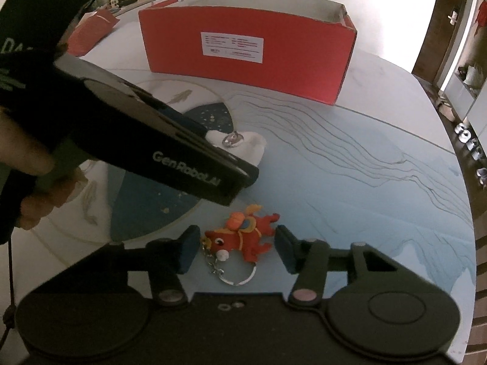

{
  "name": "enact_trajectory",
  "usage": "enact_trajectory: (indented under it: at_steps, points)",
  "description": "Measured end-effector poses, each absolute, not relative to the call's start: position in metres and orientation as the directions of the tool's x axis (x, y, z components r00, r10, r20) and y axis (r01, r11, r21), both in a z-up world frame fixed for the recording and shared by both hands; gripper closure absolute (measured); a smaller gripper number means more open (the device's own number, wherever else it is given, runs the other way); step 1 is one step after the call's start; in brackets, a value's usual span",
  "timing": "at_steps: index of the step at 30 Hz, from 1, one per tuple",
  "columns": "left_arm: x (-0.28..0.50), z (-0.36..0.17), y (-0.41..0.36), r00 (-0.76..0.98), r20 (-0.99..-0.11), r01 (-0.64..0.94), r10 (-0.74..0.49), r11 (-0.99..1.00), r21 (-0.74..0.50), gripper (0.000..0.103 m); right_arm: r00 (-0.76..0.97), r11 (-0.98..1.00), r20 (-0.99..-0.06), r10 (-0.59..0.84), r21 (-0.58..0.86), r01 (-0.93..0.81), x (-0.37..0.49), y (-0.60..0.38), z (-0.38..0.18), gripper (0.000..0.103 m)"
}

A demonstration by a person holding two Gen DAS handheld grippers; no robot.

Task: Organize objects
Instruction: 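Grasp the white tooth plush with the left gripper while the right gripper grasps the fish keychain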

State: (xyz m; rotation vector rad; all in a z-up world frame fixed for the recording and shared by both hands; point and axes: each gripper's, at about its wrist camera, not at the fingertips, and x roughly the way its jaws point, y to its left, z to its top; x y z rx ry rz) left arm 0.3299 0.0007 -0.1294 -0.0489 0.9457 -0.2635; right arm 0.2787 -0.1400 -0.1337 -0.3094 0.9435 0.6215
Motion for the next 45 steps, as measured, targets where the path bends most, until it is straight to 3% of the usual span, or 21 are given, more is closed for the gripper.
enact_trajectory:
  at_steps: [8,26,45]
  points:
    - [0.330,-0.127,0.005,0.553,-0.788,0.211,-0.269,0.961,-0.180,0.049,0.441,0.811,-0.830,0.341,0.023,-0.584,0.278,-0.146,-0.131,0.051]
    - [0.278,-0.103,0.046,0.584,-0.766,0.133,-0.271,0.962,-0.239,0.049,0.489,0.863,-0.803,0.341,0.061,-0.502,0.273,-0.161,-0.090,0.051]
    - [0.254,-0.043,0.087,0.657,-0.707,0.097,-0.260,0.960,-0.263,0.049,0.507,0.822,-0.749,0.427,0.089,-0.562,0.286,-0.122,-0.018,0.051]
